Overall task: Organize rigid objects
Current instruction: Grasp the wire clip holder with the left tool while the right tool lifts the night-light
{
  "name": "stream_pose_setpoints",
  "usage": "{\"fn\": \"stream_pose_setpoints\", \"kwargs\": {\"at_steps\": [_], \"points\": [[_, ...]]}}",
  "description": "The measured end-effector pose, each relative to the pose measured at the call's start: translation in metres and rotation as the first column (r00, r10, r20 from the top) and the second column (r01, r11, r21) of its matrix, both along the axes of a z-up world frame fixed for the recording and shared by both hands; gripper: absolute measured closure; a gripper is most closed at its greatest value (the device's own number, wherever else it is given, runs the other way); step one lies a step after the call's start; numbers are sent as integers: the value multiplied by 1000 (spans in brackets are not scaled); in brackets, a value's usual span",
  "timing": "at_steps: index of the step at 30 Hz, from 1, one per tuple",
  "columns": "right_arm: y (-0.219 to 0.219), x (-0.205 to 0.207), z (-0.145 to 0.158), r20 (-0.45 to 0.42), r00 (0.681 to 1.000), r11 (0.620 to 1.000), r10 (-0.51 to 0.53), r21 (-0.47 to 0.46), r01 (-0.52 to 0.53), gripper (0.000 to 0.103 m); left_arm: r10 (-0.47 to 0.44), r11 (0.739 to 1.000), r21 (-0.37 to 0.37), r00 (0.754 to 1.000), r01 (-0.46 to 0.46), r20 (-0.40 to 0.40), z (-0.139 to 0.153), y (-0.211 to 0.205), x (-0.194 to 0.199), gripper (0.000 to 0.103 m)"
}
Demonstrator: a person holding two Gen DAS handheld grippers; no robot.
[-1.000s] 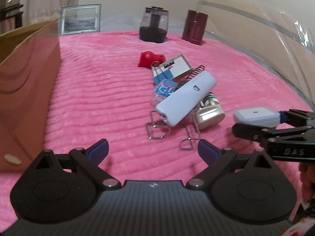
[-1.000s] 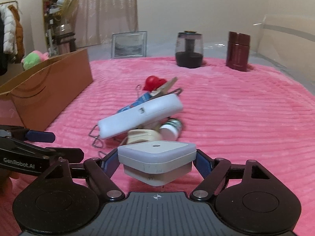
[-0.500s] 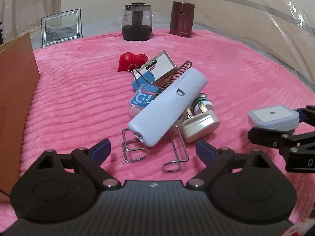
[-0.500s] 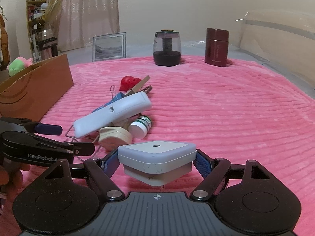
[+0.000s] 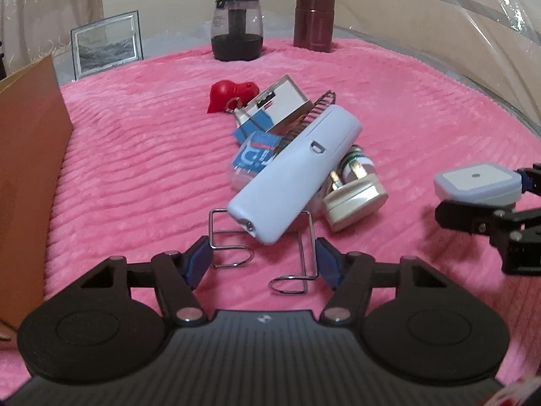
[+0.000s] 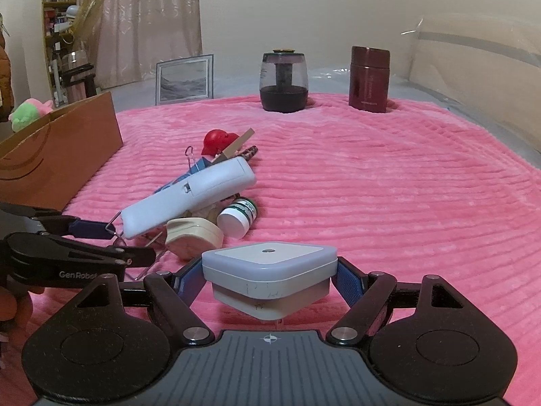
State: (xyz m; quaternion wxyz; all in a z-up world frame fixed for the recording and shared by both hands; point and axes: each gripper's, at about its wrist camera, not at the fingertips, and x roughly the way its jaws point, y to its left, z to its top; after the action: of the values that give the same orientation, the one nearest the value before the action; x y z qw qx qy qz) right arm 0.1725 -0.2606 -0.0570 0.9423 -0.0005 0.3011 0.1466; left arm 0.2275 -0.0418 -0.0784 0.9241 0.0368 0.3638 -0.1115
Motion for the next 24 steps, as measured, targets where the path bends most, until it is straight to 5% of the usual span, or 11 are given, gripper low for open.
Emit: {"fn": "stream_pose_setpoints", "kwargs": {"at_steps": [11, 18, 22, 24], "points": [[11, -4, 6, 7, 1000, 1000, 16, 1, -16, 26, 6, 998, 61, 1000, -4, -29, 4, 29, -32, 42], [17, -8, 9, 11, 1000, 1000, 25, -2, -25, 26, 46, 999, 31, 998, -45, -42, 7, 51, -54, 42], [21, -11, 10, 11, 999, 999, 32, -5, -32, 26, 46, 992, 115, 999, -46, 3, 10, 53, -69, 42], [23, -13, 11, 13, 999, 999, 35, -3, -35, 26, 55, 997, 59, 998, -55, 2, 13, 62, -74, 42]]}}
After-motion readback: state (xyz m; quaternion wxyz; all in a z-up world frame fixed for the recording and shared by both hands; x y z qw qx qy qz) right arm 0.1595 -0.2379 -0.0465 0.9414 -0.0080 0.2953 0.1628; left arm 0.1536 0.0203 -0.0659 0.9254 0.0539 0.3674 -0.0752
